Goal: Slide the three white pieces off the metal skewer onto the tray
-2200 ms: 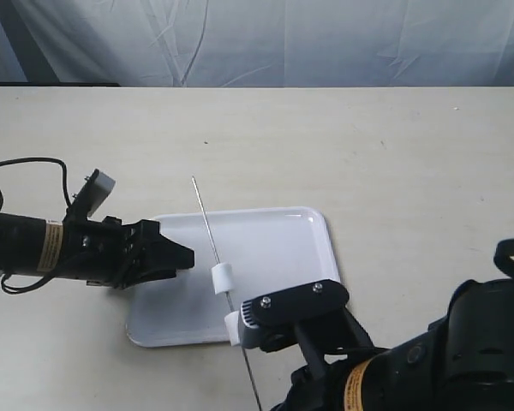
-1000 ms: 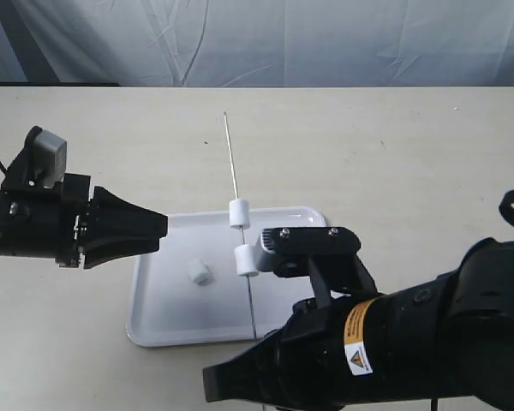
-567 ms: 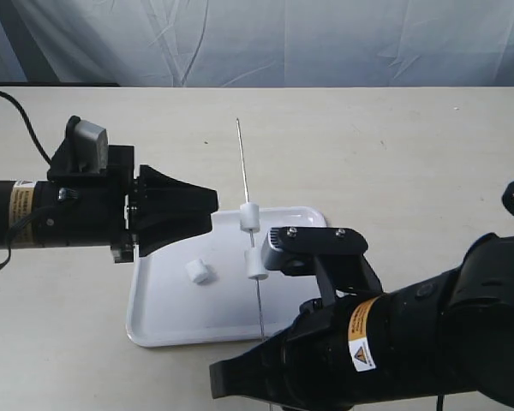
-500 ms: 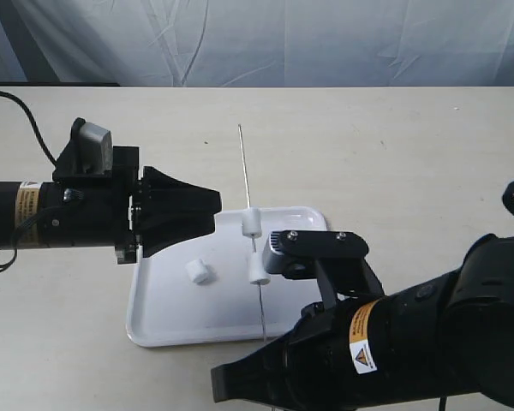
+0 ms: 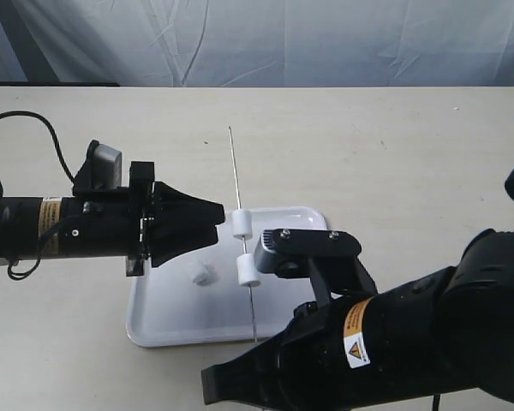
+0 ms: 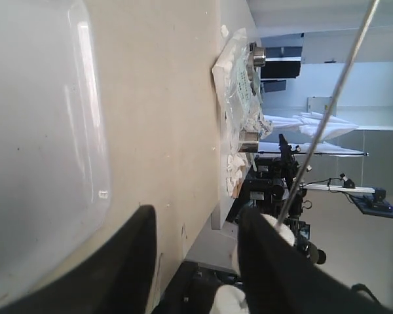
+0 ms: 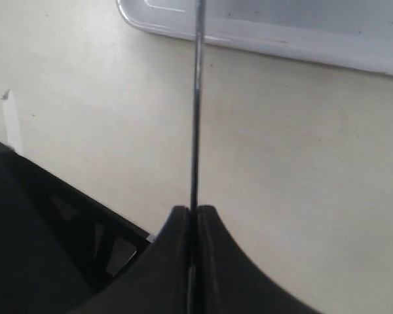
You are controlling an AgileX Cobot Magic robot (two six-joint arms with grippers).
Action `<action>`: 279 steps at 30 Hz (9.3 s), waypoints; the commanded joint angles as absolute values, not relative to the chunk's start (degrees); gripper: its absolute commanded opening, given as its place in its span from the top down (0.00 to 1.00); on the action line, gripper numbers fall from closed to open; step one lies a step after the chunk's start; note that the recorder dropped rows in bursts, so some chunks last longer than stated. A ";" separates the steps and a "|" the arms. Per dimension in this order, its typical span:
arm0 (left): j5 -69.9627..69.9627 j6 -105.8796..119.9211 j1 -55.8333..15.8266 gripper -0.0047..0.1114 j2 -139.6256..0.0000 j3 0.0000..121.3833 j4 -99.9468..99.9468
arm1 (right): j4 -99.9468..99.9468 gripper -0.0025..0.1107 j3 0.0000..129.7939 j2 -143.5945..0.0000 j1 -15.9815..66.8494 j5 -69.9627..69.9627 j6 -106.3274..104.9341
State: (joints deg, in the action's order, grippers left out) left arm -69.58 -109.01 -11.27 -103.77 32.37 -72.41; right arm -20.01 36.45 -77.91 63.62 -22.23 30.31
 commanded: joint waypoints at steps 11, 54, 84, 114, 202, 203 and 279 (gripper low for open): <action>-69.96 -108.02 -17.17 0.61 -103.75 35.52 -70.33 | -20.18 0.98 36.90 -77.58 63.40 -21.11 29.57; -69.96 -110.49 -9.85 0.61 -96.92 35.52 -78.28 | -19.19 0.98 41.92 -83.25 63.40 -21.01 29.57; -69.96 -107.68 -12.69 0.76 -96.92 35.52 -78.28 | -22.07 0.98 43.93 -84.58 63.40 -21.29 27.95; -69.96 -103.88 -12.69 0.80 -96.92 35.52 -69.82 | -22.49 0.98 43.93 -88.84 68.04 -25.22 26.76; -69.96 -111.97 -7.01 0.63 -85.01 38.00 -91.61 | -22.25 0.98 42.03 -88.84 71.27 -17.35 28.66; -69.96 -111.97 -7.01 0.63 -85.01 38.00 -91.61 | -22.25 0.98 42.03 -88.84 71.27 -17.35 28.66; -66.47 -110.37 -7.01 0.96 -85.01 38.00 -87.22 | -22.48 0.98 42.03 -88.84 71.27 -17.10 28.66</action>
State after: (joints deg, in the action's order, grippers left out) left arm -66.33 -110.76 -6.80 -85.47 38.16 -90.50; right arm -22.77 42.20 -89.03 71.35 -17.04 29.03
